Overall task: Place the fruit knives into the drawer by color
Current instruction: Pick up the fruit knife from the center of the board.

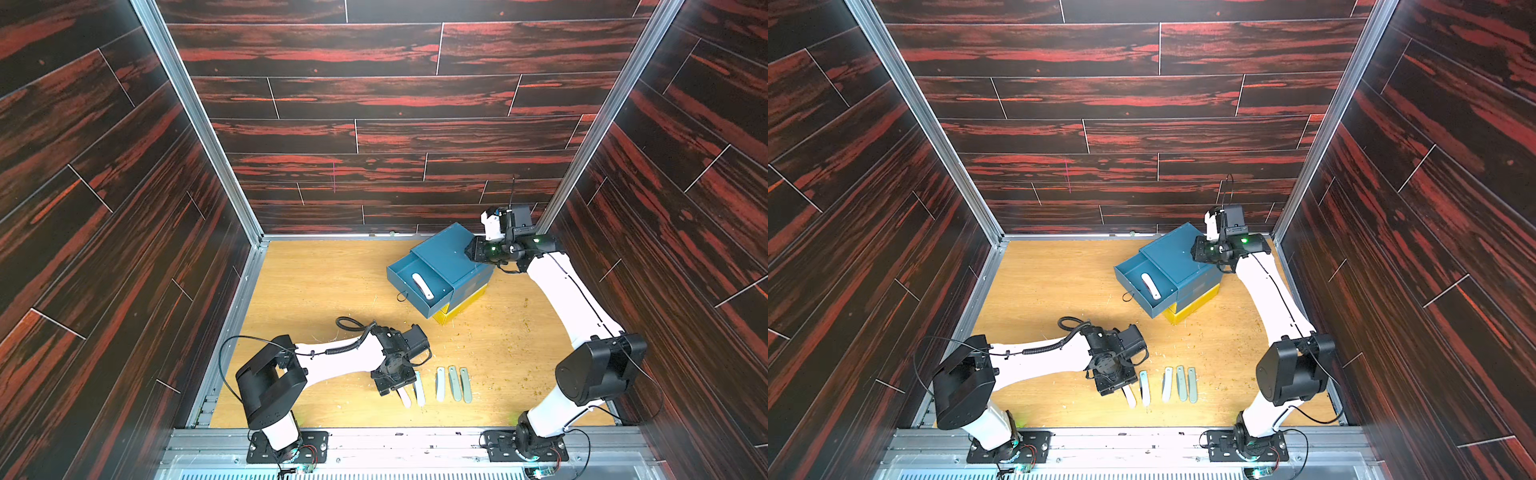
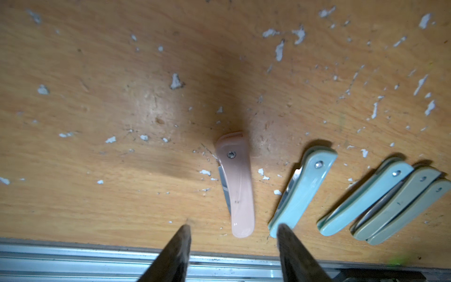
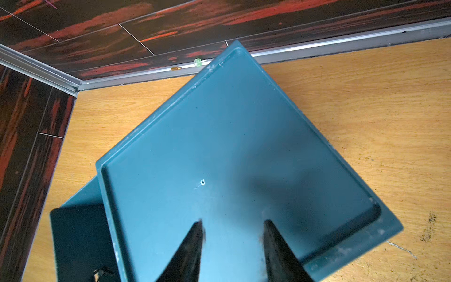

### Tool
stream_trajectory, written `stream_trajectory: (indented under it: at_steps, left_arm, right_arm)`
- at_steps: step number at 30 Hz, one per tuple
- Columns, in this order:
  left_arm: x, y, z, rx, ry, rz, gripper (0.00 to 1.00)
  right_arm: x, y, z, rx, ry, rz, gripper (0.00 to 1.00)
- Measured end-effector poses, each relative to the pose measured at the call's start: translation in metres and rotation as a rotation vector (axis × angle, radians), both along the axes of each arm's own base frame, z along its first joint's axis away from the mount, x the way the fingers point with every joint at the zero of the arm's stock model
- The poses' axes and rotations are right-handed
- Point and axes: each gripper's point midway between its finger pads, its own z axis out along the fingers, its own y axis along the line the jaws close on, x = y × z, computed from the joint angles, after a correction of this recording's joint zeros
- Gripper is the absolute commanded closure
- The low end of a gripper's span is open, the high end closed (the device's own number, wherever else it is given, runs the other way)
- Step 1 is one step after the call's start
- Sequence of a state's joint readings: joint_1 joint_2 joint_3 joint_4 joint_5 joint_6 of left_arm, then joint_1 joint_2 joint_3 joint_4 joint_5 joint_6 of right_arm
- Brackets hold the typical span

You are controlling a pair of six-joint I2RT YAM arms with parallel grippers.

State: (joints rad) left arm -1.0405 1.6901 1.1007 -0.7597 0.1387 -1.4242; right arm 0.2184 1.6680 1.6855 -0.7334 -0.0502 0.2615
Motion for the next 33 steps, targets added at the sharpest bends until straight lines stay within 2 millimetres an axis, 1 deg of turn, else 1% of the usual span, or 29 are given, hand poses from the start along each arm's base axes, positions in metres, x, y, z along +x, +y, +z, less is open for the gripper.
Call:
stream_trajectory:
  at_steps: [9, 15, 19, 23, 25, 33]
  left_arm:
    - [-0.003, 0.002, -0.014, 0.037, 0.030, 0.026, 0.43]
    - [-0.005, 0.002, -0.029, 0.078, 0.059, 0.033, 0.44]
    - [-0.007, 0.000, -0.035, 0.094, 0.072, 0.029, 0.45]
    - [-0.007, -0.001, -0.035, 0.092, 0.071, 0.032, 0.47]
    - [-0.007, -0.001, -0.035, 0.092, 0.072, 0.034, 0.53]
    - [-0.008, -0.001, -0.036, 0.092, 0.076, 0.047, 0.55]
  right_arm:
    - [0.000, 0.000, 0.001, 0.002, -0.002, 0.002, 0.56]
    - [-0.001, 0.000, 0.002, 0.003, -0.003, 0.002, 0.56]
    - [-0.001, 0.002, 0.002, 0.009, -0.003, 0.007, 0.56]
    - [-0.001, 0.003, 0.002, 0.016, -0.003, 0.008, 0.56]
    - [0.000, 0.003, 0.003, 0.020, -0.006, 0.007, 0.56]
    - [0.000, 0.004, 0.002, 0.024, -0.005, 0.007, 0.56]
